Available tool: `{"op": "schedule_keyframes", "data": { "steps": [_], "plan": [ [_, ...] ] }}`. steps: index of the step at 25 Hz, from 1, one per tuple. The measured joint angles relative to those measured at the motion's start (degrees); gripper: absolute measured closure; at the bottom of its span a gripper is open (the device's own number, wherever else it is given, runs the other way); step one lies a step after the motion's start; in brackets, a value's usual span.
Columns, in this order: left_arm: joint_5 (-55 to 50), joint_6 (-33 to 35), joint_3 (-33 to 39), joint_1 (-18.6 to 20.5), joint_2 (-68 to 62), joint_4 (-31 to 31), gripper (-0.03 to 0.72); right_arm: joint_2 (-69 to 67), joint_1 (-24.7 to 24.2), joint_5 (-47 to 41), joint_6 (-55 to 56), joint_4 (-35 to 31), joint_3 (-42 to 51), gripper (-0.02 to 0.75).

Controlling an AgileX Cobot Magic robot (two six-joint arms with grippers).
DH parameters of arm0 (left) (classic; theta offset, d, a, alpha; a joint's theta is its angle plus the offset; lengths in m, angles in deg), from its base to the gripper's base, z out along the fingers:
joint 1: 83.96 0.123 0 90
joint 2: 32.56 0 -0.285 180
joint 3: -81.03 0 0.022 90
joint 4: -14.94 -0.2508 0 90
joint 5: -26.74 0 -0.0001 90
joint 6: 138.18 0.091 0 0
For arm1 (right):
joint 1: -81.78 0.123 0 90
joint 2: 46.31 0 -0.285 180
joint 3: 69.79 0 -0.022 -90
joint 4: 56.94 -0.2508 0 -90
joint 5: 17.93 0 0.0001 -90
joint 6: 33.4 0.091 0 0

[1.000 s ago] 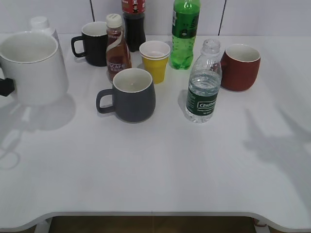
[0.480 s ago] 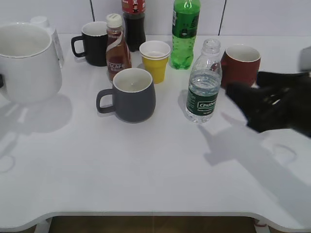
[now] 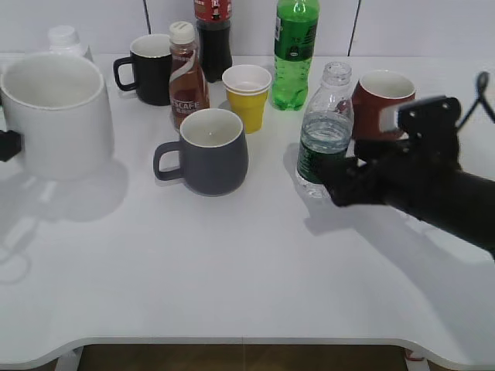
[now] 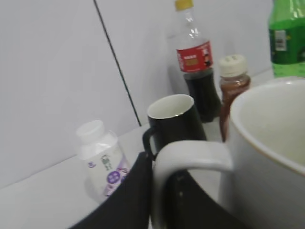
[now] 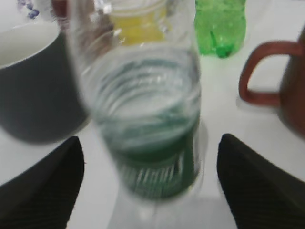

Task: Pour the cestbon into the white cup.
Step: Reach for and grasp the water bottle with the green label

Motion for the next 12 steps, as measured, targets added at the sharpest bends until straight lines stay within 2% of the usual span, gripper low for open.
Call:
{"op": "schedule_keyframes", "data": {
  "steps": [4,5,7,12],
  "plan": [
    [-2.5,0.0,0.0,-2.5,0.0,-0.5,0.651,-5.2,0.0,-1.2,0.7,1.6,-6.8,0.102],
    [-3.2,-0.2,0.0,-3.6,0.0,-0.5,0.651,-5.8,0.0,-2.2,1.0,2.7,-8.0,0.143],
    [-4.7,-0.9,0.0,-6.1,0.0,-0.4,0.651,-5.7,0.0,-3.2,1.2,6.1,-8.8,0.276],
    [-8.0,-4.4,0.0,-12.6,0.0,-0.4,0.651,-0.5,0.5,-8.6,1.8,17.2,-8.7,0.286]
  ]
}}
